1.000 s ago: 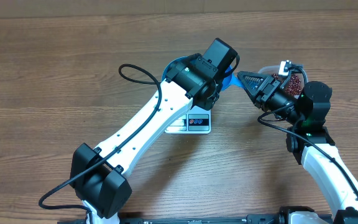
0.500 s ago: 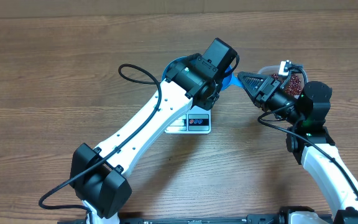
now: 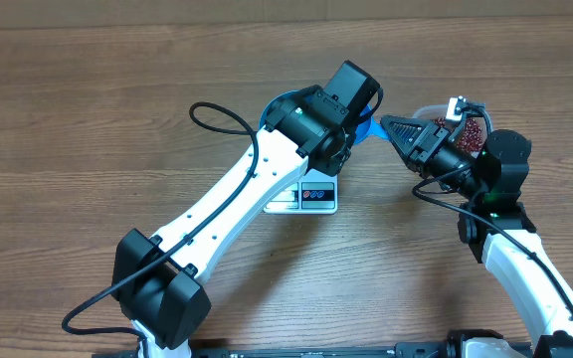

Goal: Scoop item into bowl and weigh 150g on scale
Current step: 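Bring right gripper to the scoop and grasp its cup beside left gripper, then release scoop from left gripper, leaving it held by right gripper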

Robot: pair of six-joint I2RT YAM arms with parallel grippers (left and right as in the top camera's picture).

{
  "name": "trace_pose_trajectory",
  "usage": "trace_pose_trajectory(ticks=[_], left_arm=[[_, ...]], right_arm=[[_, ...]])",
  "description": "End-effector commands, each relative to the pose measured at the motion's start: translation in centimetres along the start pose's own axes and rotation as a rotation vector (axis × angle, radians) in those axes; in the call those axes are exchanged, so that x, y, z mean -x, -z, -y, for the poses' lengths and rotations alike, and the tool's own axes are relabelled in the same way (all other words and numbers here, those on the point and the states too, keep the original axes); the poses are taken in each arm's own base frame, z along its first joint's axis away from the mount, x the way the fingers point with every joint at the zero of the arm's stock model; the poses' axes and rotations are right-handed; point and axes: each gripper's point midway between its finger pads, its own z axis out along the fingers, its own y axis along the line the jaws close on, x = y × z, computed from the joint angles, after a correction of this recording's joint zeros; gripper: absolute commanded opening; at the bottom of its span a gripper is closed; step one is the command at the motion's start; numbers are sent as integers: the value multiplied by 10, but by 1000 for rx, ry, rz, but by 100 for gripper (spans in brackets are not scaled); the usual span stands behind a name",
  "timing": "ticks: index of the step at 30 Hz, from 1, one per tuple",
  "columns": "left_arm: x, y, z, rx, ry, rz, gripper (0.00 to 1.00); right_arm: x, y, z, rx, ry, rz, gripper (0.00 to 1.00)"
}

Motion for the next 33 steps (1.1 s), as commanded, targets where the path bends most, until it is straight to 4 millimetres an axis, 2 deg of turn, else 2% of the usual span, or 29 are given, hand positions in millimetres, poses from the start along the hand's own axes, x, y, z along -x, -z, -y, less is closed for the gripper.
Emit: trace_pose_trajectory(ticks=[1,13,22,29,33], left_arm=[[-8,1,3,-9,5,-12,4],[-8,1,3,-9,4,-12,4],[-8,1,3,-9,4,-12,4],[-7,1,3,-10,4,-10,4],[-7,1,3,-10,4,-10,5]], right_arm=[[3,-1,-8,15,20,5,34],[3,-1,-8,15,21,5,25],[3,-1,-8,15,20,5,10],[3,-1,-8,15,21,6,4],[3,-1,-8,14,20,6,4]])
